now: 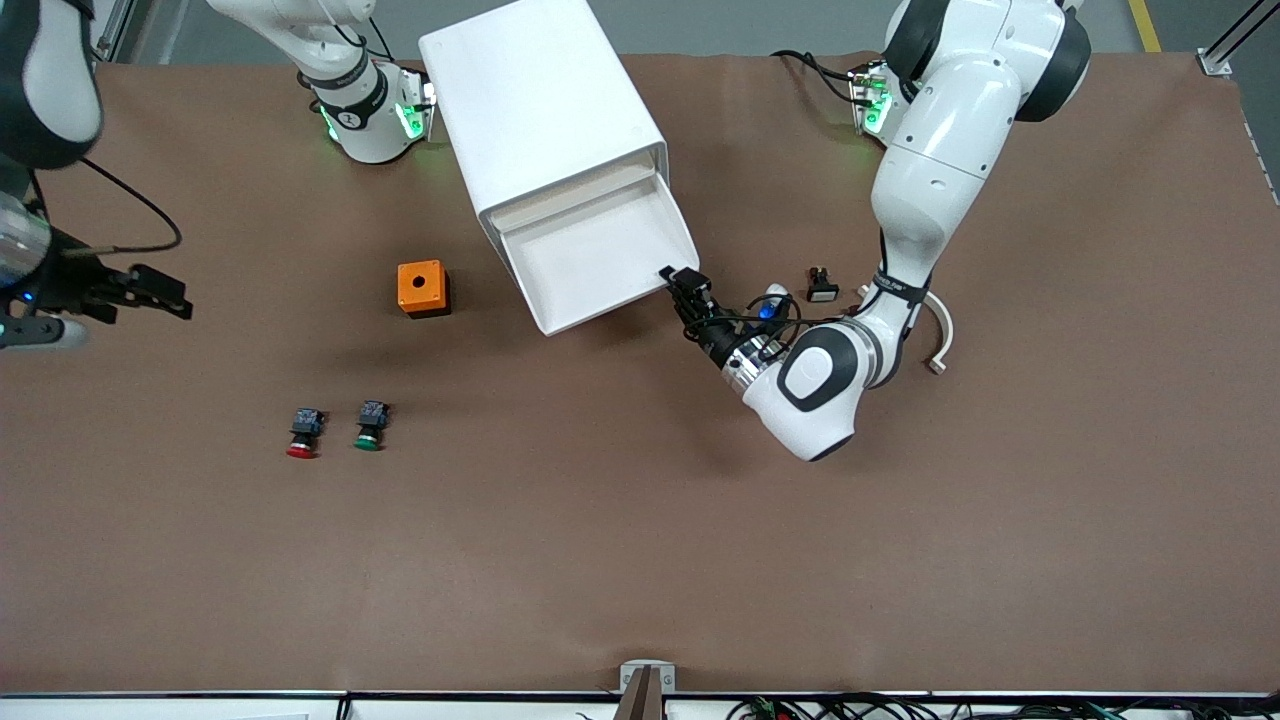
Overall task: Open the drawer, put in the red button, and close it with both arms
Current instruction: 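Pull the drawer open with the left gripper while the right gripper reaches the red button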
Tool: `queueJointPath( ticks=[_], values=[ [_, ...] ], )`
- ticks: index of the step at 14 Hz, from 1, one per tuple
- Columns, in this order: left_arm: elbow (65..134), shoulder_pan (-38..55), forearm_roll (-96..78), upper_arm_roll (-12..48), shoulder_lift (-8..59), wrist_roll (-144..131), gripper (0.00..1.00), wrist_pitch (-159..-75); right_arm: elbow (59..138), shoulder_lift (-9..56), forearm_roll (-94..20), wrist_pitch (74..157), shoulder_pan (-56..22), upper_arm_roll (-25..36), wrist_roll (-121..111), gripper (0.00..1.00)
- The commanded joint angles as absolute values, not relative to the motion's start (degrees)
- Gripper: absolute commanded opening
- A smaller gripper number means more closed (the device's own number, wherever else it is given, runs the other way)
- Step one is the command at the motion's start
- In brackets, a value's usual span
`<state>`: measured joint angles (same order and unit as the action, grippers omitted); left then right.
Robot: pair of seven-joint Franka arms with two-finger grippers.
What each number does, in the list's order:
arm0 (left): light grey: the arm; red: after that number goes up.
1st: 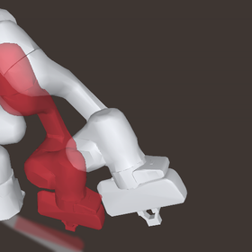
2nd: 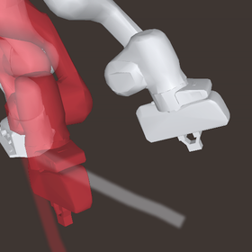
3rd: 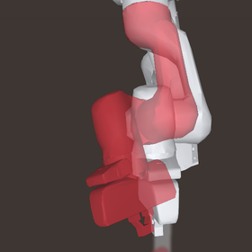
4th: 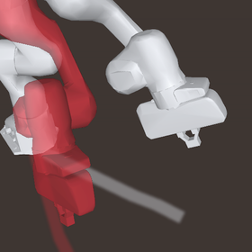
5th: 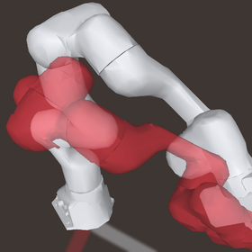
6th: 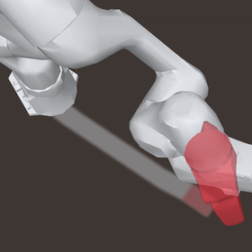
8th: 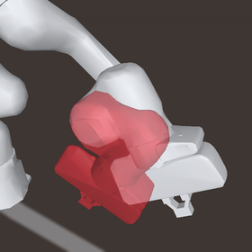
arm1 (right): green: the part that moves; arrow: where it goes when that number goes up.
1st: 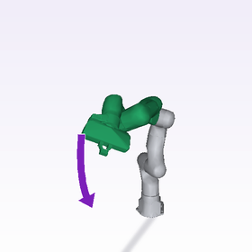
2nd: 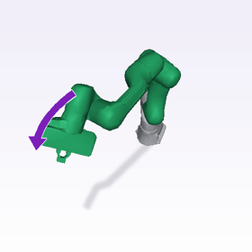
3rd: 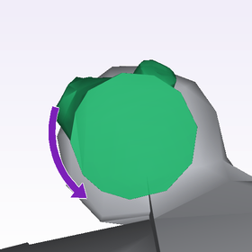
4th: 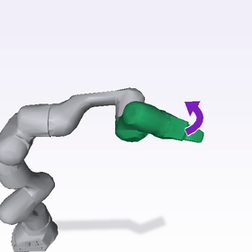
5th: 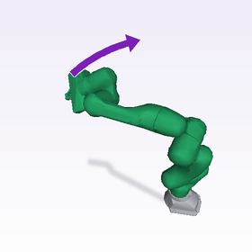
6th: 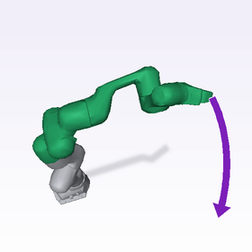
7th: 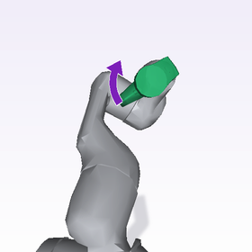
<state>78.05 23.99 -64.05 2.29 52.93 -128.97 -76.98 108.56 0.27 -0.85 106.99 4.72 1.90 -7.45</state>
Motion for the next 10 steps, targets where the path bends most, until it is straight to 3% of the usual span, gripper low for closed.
queueJointPath(
  ticks=[1, 4, 8, 9, 10],
  values=[
    [76.73, 22.24, -66.01, 2.29, 52.38, -128.67, 0.15, -76.46, 116.43, -0.27, -0.44, 115.89, 5.36, 1.41, -4.49, 1.0],
    [76.64, 20.92, -66.01, 2.29, 52.38, -128.58, 0.17, -76.64, 122.5, 3.06, -0.44, 128.2, 5.36, 1.41, -4.22, 1.0],
    [76.73, 20.13, -66.01, 2.28, 52.64, -128.14, 0.22, -76.73, 123.75, 9.3, -0.44, 135.68, 4.4, 1.32, 1.93, 1.0],
    [76.82, 20.21, -65.83, 2.2, 52.65, -128.14, 0.38, -76.73, 124.01, 10.97, -0.44, 137.79, 3.87, 1.32, 2.72, 1.0],
    [76.9, 20.3, -65.48, 2.2, 52.91, -128.06, 0.72, -76.73, 124.1, 12.73, -0.44, 140.07, 3.35, 1.32, 4.03, 1.0]
  ],
)
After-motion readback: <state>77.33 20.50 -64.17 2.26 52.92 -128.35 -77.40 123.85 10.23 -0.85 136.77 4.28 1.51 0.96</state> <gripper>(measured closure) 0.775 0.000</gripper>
